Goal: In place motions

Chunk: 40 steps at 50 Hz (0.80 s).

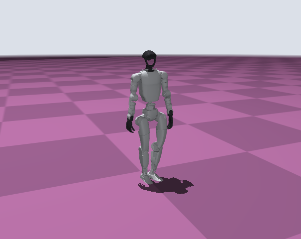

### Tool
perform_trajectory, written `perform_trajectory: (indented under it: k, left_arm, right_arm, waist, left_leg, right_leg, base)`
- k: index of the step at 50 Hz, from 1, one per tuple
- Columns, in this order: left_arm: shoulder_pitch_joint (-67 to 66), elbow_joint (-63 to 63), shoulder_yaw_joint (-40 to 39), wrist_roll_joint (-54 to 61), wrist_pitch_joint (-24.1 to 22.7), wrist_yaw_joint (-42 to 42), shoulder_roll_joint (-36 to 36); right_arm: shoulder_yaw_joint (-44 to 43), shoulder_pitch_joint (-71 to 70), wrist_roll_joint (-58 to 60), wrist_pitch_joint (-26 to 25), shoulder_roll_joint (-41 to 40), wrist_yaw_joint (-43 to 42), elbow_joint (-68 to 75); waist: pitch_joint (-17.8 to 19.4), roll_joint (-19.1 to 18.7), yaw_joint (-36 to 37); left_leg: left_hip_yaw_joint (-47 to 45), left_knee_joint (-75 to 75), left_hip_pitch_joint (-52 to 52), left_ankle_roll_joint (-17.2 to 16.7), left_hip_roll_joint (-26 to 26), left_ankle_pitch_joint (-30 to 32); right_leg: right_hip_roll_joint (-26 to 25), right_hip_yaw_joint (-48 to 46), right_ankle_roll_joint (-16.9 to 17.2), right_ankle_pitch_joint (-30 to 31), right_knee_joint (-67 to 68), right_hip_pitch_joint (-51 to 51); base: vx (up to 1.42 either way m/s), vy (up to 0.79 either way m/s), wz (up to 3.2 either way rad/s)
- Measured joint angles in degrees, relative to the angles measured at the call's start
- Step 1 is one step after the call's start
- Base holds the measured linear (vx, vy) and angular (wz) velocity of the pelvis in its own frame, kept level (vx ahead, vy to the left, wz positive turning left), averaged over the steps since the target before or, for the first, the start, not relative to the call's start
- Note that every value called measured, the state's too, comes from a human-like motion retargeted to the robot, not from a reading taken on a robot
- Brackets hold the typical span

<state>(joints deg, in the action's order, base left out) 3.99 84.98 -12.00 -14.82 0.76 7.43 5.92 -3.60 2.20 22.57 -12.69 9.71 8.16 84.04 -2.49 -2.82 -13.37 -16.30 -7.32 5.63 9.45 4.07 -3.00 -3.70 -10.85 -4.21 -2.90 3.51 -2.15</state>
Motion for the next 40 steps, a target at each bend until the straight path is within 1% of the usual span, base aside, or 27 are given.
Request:
perform_trajectory:
  k: [3, 6, 10, 12, 15, 17, 20, 22, 25, 27, 30, 33, 37, 40]
  left_arm:
    - [0.3, -0.1, 0.0, -0.4, -0.1, -0.1, 0.4]
    - [0.3, 0.1, -0.3, -0.8, -0.2, 0.0, 1.0]
    - [0.3, 1.0, -0.9, -1.0, -0.2, -0.1, 2.1]
    - [0.1, 0.9, -1.0, -1.1, 0.0, 0.1, 2.7]
    - [-0.6, 0.1, -1.1, -1.9, 0.1, 0.3, 3.5]
    - [-1.3, -0.8, -1.1, -2.6, 0.1, -0.1, 3.7]
    - [-2.4, -2.4, -1.4, -2.6, -0.1, -0.7, 4.1]
    - [-3.2, -3.5, -1.4, -2.2, -0.1, -0.8, 4.0]
    - [-4.5, -3.9, -1.4, -0.3, -0.2, -1.8, 2.7]
    - [-5.5, -3.8, -2.8, 0.7, -0.2, -1.6, 2.0]
    - [-6.7, -3.7, -3.8, 1.0, 0.1, -0.6, 2.0]
    - [-7.0, -3.5, -4.4, 0.1, 0.3, -0.3, 3.4]
    - [-5.4, -2.5, -6.0, -0.2, 0.5, 0.1, 5.9]
    - [-2.8, -1.6, -6.4, 0.8, 0.7, 0.5, 7.7]
  right_arm:
    - [-1.5, 0.6, -1.2, -0.6, 0.1, 0.2, 1.4]
    - [-3.0, 1.0, -2.7, -0.8, -0.4, 1.1, 1.0]
    - [-3.6, 0.9, -4.9, -0.1, -1.6, 1.3, -0.8]
    - [-3.0, 0.4, -5.7, 0.2, -2.0, 1.3, -1.6]
    - [-1.8, 0.0, -6.0, 0.3, -2.0, 2.2, -2.8]
    - [-1.0, -0.2, -6.0, 0.4, -1.9, 2.8, -3.5]
    - [1.1, -1.3, -5.7, 0.5, -1.5, 3.1, -4.1]
    - [2.4, -2.6, -4.4, 0.9, -1.0, 3.9, -4.2]
    - [4.6, -4.1, -1.4, 1.3, 0.3, 5.5, -4.9]
    - [6.5, -4.9, 0.7, 1.8, 0.8, 5.8, -5.7]
    - [7.9, -5.6, 2.3, 2.6, 1.2, 4.8, -6.3]
    - [7.6, -5.4, 1.3, 3.2, 1.4, 4.6, -6.2]
    - [5.8, -4.1, 0.5, 3.5, 1.8, 4.4, -5.2]
    - [3.7, -2.9, 1.5, 3.2, 2.1, 3.3, -3.8]
  waist:
    - [-0.5, -0.3, 0.0]
    - [-1.0, -0.8, -0.2]
    - [-0.3, -2.2, -5.0]
    - [0.8, -2.6, -7.6]
    - [2.1, -2.2, -9.2]
    - [2.5, -1.9, -8.1]
    - [3.3, -0.4, -4.7]
    - [3.8, 1.0, 0.2]
    - [4.9, 1.4, 4.0]
    - [5.5, 2.2, 5.4]
    - [5.9, 3.0, 5.8]
    - [5.6, 4.0, 6.3]
    - [4.2, 5.8, 7.0]
    - [2.7, 6.8, 7.7]
  left_leg:
    - [1.1, 0.6, 0.5, -0.2, 0.0, 0.3]
    - [2.4, 0.6, 2.2, -0.5, -0.4, 0.9]
    - [8.2, 0.3, 4.9, -0.4, -0.7, 2.5]
    - [10.8, 0.3, 5.4, -0.4, -0.7, 3.3]
    - [13.7, -0.5, 6.0, -0.8, 0.0, 3.8]
    - [15.5, -1.2, 6.3, -0.9, 0.6, 4.0]
    - [16.1, -1.7, 6.5, -0.9, 1.8, 5.3]
    - [14.7, -1.7, 6.8, -0.5, 2.3, 6.2]
    - [16.2, -2.0, 7.8, 0.2, 2.8, 6.6]
    - [15.4, -1.9, 8.5, 1.9, 3.1, 4.8]
    - [7.8, -1.3, 9.4, 2.5, 0.6, 0.9]
    - [-2.4, -0.5, 9.7, 2.1, -2.4, -2.9]
    - [-19.3, 0.6, 8.2, -0.9, -6.2, -7.0]
    - [-35.3, 1.4, 5.1, -3.3, -8.2, -9.3]
  right_leg:
    - [-0.2, -0.4, 0.6, -0.8, 0.9, -0.7]
    - [-0.5, -0.9, 2.0, -0.8, 2.4, -1.9]
    - [-1.1, 0.4, 4.4, 0.5, 5.0, -4.4]
    - [-1.5, 3.6, 4.6, 1.0, 5.8, -5.2]
    - [-2.3, 11.8, 4.4, 1.0, 6.8, -6.0]
    - [-2.3, 13.5, 4.6, -0.2, 7.4, -6.1]
    - [-0.3, 6.8, 1.1, -1.8, 6.6, -5.4]
    - [-0.5, 6.5, -0.1, -2.5, 7.1, -5.2]
    - [1.8, 0.8, 0.1, -3.5, 7.7, -4.8]
    - [3.0, -2.8, -0.3, -4.5, 7.7, -4.0]
    - [5.8, -10.9, 0.7, -6.4, 7.6, -2.6]
    - [8.7, -21.3, 2.5, -8.4, 7.4, -0.4]
    - [11.4, -35.8, 5.7, -11.0, 6.9, 3.0]
    - [11.9, -47.2, 8.7, -11.7, 5.9, 5.5]
  base:
    - [0.05, 0.00, 0.25]
    - [0.03, -0.04, 0.33]
    - [-0.05, -0.08, 1.20]
    - [-0.07, -0.07, 1.47]
    - [-0.04, -0.05, 1.16]
    - [-0.04, -0.04, 0.87]
    - [-0.08, -0.04, 0.50]
    - [-0.07, -0.04, 0.27]
    - [-0.02, -0.04, 1.33]
    - [-0.02, -0.04, 2.04]
    - [-0.03, 0.00, 3.10]
    - [0.03, -0.01, 3.93]
    - [0.18, 0.17, 4.42]
    - [0.25, 0.18, 4.46]
